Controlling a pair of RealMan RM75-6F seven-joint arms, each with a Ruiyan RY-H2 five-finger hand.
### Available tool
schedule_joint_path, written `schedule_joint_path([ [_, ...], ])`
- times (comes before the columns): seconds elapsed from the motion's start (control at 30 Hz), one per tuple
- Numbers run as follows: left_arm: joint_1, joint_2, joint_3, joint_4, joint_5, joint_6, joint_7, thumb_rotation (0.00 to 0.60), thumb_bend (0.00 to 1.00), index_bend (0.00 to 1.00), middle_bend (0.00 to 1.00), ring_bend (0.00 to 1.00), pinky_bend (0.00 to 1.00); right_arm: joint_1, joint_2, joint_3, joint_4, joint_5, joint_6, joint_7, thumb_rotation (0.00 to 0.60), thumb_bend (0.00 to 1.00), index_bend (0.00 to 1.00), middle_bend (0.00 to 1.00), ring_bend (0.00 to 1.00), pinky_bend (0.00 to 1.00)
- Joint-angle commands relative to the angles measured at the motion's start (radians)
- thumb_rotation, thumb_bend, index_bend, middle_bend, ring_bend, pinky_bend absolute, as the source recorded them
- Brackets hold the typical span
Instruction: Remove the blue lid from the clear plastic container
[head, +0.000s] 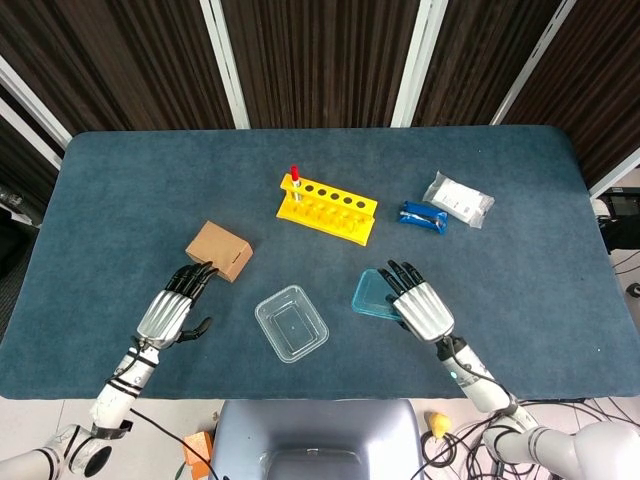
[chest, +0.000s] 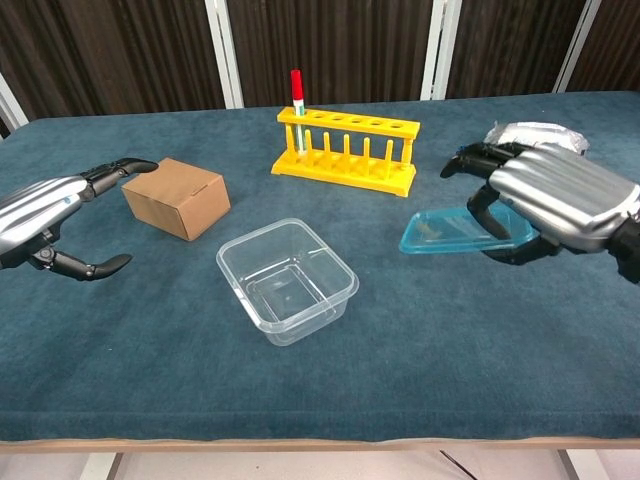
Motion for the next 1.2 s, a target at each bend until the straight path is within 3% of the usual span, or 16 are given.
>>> schedule_joint_path([
  [0.03, 0.001, 0.003, 0.000, -0.004, 0.001, 0.000, 0.005, 0.600, 0.34, 0.00, 0.00, 0.00, 0.07, -0.019, 0.018, -0.023, -0.055, 0.036, -0.059, 0.029, 0.600, 0.15, 0.00, 0.02, 0.00, 0.07],
  [0.23, -0.001, 0.016, 0.001, -0.019, 0.000, -0.013, 0.018, 0.600, 0.34, 0.00, 0.00, 0.00, 0.07, -0.019, 0.169, -0.041, -0.289, 0.046, -0.117, -0.086, 0.600, 0.02, 0.00, 0.00, 0.00, 0.00],
  [0.4, 0.003, 0.047, 0.008, -0.056, 0.012, -0.006, 0.041, 0.600, 0.34, 0.00, 0.00, 0.00, 0.07, -0.028, 0.319, -0.061, -0.520, 0.070, -0.161, -0.185, 0.600, 0.00, 0.00, 0.00, 0.00, 0.00],
  [0.53, 0.023, 0.118, 0.037, -0.129, 0.036, 0.013, 0.071, 0.600, 0.34, 0.00, 0.00, 0.00, 0.07, -0.058, 0.481, -0.100, -0.721, 0.112, -0.189, -0.222, 0.600, 0.00, 0.00, 0.00, 0.00, 0.00],
  [0.63, 0.049, 0.214, 0.072, -0.231, 0.034, 0.005, 0.112, 0.600, 0.34, 0.00, 0.00, 0.00, 0.05, -0.127, 0.581, -0.126, -0.823, 0.119, -0.104, -0.263, 0.600, 0.00, 0.00, 0.00, 0.00, 0.00],
  [0.77, 0.119, 0.349, 0.122, -0.393, 0.021, 0.050, 0.157, 0.600, 0.34, 0.00, 0.00, 0.00, 0.03, -0.284, 0.626, -0.153, -0.830, 0.109, 0.121, -0.278, 0.600, 0.01, 0.00, 0.00, 0.00, 0.00],
  [0.9, 0.235, 0.434, 0.180, -0.491, 0.015, 0.161, 0.244, 0.600, 0.35, 0.00, 0.00, 0.00, 0.01, -0.429, 0.601, -0.156, -0.746, 0.140, 0.293, -0.200, 0.600, 0.03, 0.00, 0.00, 0.00, 0.00],
  [1.03, 0.280, 0.469, 0.226, -0.510, 0.061, 0.190, 0.249, 0.600, 0.36, 0.00, 0.00, 0.00, 0.01, -0.456, 0.599, -0.140, -0.708, 0.166, 0.292, -0.167, 0.600, 0.03, 0.00, 0.00, 0.00, 0.00],
  [1.2, 0.286, 0.482, 0.222, -0.517, 0.088, 0.189, 0.224, 0.600, 0.37, 0.00, 0.00, 0.00, 0.00, -0.455, 0.592, -0.124, -0.706, 0.182, 0.247, -0.179, 0.600, 0.03, 0.00, 0.00, 0.00, 0.00],
])
